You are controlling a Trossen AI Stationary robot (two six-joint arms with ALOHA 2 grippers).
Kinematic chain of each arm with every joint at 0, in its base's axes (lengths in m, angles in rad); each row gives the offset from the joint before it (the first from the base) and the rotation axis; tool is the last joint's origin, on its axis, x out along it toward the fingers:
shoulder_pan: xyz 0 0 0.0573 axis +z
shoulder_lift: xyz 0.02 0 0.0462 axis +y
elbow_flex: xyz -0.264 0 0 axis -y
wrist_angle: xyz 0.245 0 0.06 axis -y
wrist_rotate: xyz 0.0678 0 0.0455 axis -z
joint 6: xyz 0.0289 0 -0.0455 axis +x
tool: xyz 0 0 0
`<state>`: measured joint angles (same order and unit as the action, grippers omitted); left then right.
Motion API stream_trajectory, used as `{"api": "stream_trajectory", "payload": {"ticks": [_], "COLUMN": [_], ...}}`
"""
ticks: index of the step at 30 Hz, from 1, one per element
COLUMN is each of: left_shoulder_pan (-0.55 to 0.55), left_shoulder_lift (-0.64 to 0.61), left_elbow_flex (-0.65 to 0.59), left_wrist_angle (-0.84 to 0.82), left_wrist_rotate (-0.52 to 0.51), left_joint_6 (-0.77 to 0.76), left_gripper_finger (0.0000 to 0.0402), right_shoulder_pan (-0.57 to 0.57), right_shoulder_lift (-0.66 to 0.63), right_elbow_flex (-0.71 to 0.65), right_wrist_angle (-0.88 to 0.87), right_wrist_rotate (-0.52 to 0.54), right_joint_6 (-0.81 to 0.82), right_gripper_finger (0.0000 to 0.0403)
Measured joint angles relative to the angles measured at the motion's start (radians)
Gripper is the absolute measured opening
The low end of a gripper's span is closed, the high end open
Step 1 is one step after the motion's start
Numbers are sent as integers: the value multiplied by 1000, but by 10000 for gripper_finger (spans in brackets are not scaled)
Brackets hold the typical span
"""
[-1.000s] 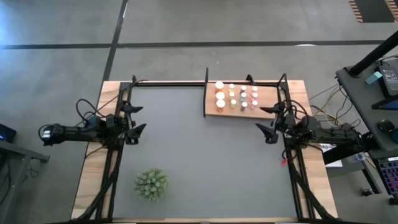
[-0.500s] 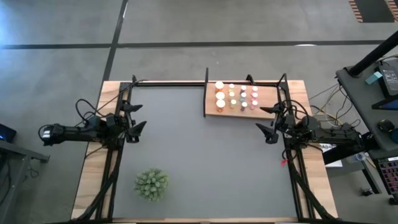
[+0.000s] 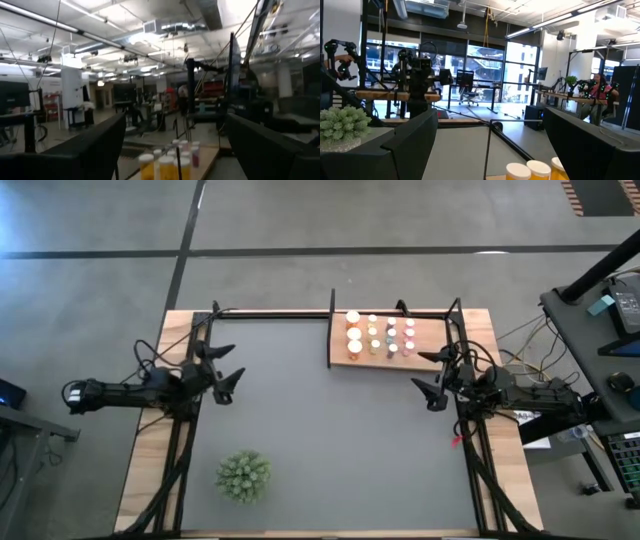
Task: Pick and place medicine bottles onto shelf by color
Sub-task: Return to Home Position
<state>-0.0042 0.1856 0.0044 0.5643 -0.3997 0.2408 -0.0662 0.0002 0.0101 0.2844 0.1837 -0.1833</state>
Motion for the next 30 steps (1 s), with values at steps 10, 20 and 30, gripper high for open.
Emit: {"api": "stream_trajectory", "payload": {"ticks": [10,20,30], "left_shoulder_pan": [0,0,0], "left_shoulder_lift": [0,2,3], "left_elbow_flex": [0,0,0], "left_wrist_angle": [-168,-193,-213], "left_wrist_rotate": [-19,-28,-28], "left_joint_6": [-1,1,2], "left_gripper_finger": [322,322,322], "right_shoulder_pan": [0,0,0], "right_shoulder_lift": [0,0,2], "right_elbow_flex": [0,0,0], "right_wrist_angle": [0,0,0], "right_wrist_rotate": [0,0,0], "right_joint_6": [0,0,0], "right_gripper_finger": [350,350,350]}}
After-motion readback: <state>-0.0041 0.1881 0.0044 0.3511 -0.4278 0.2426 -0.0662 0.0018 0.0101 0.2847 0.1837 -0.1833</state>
